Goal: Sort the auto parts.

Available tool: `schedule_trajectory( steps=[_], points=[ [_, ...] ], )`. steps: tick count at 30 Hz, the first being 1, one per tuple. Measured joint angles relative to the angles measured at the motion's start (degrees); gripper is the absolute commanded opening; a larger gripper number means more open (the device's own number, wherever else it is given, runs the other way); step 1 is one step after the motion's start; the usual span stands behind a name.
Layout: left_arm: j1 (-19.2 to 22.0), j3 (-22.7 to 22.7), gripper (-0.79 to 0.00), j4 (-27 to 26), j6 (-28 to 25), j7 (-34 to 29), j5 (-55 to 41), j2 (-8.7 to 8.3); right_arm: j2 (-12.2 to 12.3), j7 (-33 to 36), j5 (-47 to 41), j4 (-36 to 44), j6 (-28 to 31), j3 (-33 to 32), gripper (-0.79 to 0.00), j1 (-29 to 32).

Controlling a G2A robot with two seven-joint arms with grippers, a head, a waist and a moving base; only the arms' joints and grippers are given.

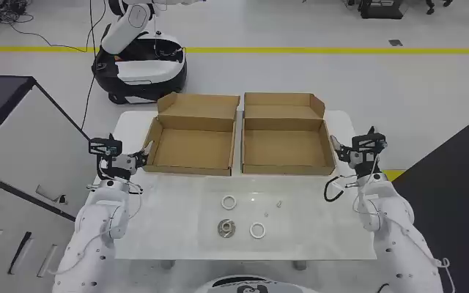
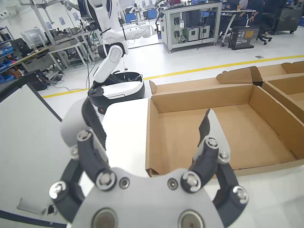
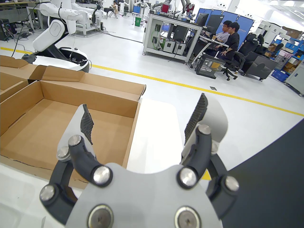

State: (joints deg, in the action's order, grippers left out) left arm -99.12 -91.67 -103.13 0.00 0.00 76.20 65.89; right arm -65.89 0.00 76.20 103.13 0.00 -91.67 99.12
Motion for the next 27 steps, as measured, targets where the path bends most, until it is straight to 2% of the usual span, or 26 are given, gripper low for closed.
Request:
schedule_trajectory(
  steps=[7, 12, 27],
  points=[
    [0.00, 0.00, 0.000, 0.00, 0.00, 0.00, 0.00, 0.00, 0.14, 0.54, 1.14, 0.13, 2.13, -0.68, 0.000, -0.73],
    [0.00, 0.00, 0.000, 0.00, 0.00, 0.00, 0.00, 0.00, 0.56, 5.72, 2.61, 4.11, 6.28, -2.55, 0.000, -1.00],
    [0.00, 0.00, 0.000, 0.00, 0.00, 0.00, 0.00, 0.00, 2.54, 27.12, 4.02, 20.24, 29.12, -7.98, 0.000, -2.01]
  ],
)
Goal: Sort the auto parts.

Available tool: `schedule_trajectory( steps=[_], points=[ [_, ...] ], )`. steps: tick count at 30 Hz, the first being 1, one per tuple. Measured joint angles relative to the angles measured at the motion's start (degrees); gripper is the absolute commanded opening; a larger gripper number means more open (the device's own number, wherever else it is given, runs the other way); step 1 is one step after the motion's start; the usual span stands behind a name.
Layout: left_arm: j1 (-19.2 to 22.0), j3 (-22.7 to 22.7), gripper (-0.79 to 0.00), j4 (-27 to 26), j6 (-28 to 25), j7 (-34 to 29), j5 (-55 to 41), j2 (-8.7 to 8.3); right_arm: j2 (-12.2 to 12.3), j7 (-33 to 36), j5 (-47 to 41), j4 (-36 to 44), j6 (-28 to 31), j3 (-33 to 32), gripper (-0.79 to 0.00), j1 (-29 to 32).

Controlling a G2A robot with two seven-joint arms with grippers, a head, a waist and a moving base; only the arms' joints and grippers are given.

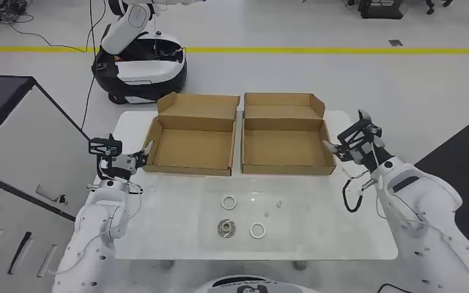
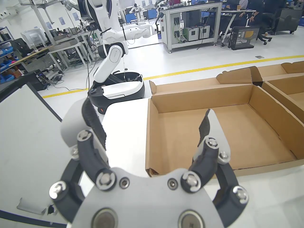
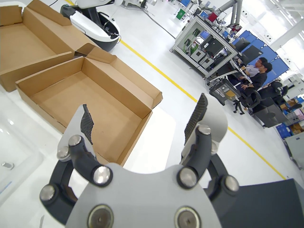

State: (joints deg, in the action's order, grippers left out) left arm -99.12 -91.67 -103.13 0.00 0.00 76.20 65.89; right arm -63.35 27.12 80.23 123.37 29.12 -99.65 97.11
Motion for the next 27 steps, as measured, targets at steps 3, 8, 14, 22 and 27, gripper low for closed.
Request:
schedule_trajectory(
  steps=[3, 8, 14, 22, 27],
  points=[
    [0.00, 0.00, 0.000, 0.00, 0.00, 0.00, 0.00, 0.00, 0.36, 3.21, -0.59, 1.95, 4.30, 0.02, 0.000, -0.69],
    [0.00, 0.00, 0.000, 0.00, 0.00, 0.00, 0.00, 0.00, 0.93, 7.32, -2.85, 4.36, 11.16, 0.57, 0.000, -1.75],
    [0.00, 0.00, 0.000, 0.00, 0.00, 0.00, 0.00, 0.00, 1.53, 12.84, -5.67, 6.61, 15.94, 2.47, 0.000, -3.95],
    [0.00, 0.00, 0.000, 0.00, 0.00, 0.00, 0.00, 0.00, 2.24, 21.39, -8.04, 8.71, 19.72, 7.75, 0.000, -7.06],
    [0.00, 0.00, 0.000, 0.00, 0.00, 0.00, 0.00, 0.00, 3.04, 28.99, -11.22, 9.53, 19.37, 12.44, 0.000, -8.20]
  ],
)
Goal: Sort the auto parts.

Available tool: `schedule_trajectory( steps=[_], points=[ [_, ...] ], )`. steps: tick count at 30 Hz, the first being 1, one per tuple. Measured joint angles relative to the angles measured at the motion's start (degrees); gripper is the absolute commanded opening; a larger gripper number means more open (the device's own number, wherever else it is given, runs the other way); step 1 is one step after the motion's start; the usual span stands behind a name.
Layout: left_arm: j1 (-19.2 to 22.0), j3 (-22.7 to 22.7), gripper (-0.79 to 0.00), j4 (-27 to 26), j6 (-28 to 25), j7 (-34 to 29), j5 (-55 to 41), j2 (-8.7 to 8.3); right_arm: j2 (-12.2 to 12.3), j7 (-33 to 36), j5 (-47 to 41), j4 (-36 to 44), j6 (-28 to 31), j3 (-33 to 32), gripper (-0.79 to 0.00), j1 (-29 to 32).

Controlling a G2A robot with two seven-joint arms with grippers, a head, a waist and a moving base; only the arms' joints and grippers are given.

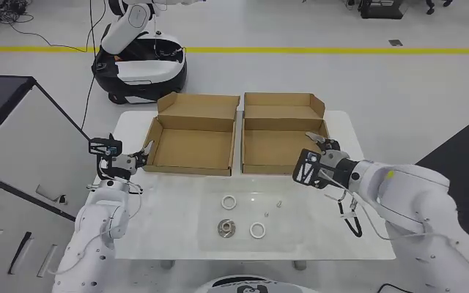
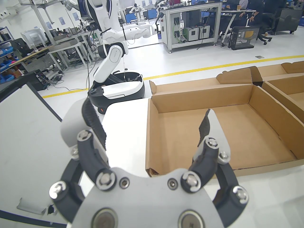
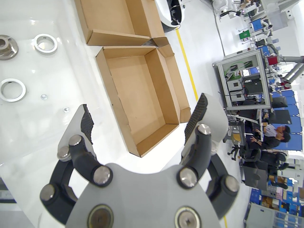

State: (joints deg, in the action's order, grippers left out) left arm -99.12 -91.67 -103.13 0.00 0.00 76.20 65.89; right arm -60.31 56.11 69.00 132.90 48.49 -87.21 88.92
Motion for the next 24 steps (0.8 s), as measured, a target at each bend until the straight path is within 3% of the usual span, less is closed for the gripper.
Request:
schedule_trajectory(
  steps=[10, 24],
  points=[
    [0.00, 0.00, 0.000, 0.00, 0.00, 0.00, 0.00, 0.00, 4.83, 7.44, -1.95, 0.77, -7.74, 9.44, 0.000, -2.61],
    [0.00, 0.00, 0.000, 0.00, 0.00, 0.00, 0.00, 0.00, 12.94, 20.22, -13.42, 0.99, -20.52, 22.69, 0.000, -11.90]
  ],
)
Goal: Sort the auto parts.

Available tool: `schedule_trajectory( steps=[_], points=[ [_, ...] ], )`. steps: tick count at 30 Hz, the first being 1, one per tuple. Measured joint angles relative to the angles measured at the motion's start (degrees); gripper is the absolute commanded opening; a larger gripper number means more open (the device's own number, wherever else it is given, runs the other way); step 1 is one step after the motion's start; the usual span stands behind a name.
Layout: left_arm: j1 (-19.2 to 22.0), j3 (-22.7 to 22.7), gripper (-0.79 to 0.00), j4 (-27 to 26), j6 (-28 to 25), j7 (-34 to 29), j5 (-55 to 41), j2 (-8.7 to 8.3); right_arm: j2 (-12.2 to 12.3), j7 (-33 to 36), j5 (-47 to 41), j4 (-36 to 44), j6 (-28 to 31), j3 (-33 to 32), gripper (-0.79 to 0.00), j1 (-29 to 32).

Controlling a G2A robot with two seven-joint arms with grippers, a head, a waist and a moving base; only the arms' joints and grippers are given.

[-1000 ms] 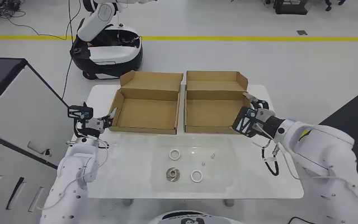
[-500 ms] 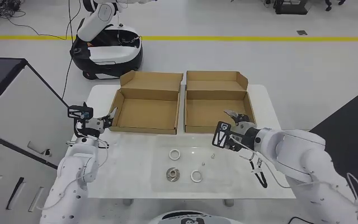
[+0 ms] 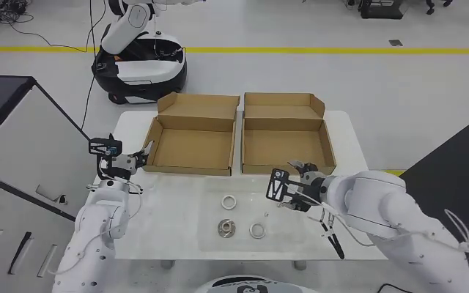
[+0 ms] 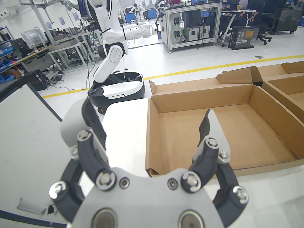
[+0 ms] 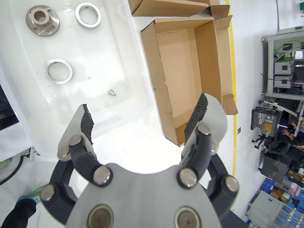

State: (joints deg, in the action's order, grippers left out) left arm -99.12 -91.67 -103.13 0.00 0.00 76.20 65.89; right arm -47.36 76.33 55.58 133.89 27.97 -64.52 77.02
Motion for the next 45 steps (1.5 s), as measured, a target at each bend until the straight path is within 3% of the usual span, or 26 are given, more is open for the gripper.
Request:
schedule_trajectory(
  steps=[8, 15, 26, 35, 45],
  points=[
    [0.00, 0.00, 0.000, 0.00, 0.00, 0.00, 0.00, 0.00, 3.68, 4.83, -8.07, -1.47, -4.84, 7.46, 0.000, -8.24],
    [0.00, 0.00, 0.000, 0.00, 0.00, 0.00, 0.00, 0.00, 5.13, 7.59, -14.72, -3.76, -7.60, 13.88, 0.000, -16.06],
    [0.00, 0.00, 0.000, 0.00, 0.00, 0.00, 0.00, 0.00, 3.13, 9.23, -21.68, -10.26, -9.26, 23.19, 0.000, -25.09],
    [0.00, 0.00, 0.000, 0.00, 0.00, 0.00, 0.00, 0.00, 1.07, 8.53, -23.67, -14.47, -9.62, 27.26, 0.000, -27.84],
    [0.00, 0.00, 0.000, 0.00, 0.00, 0.00, 0.00, 0.00, 0.96, 8.40, -23.91, -14.75, -9.59, 27.38, 0.000, -28.03]
  ],
)
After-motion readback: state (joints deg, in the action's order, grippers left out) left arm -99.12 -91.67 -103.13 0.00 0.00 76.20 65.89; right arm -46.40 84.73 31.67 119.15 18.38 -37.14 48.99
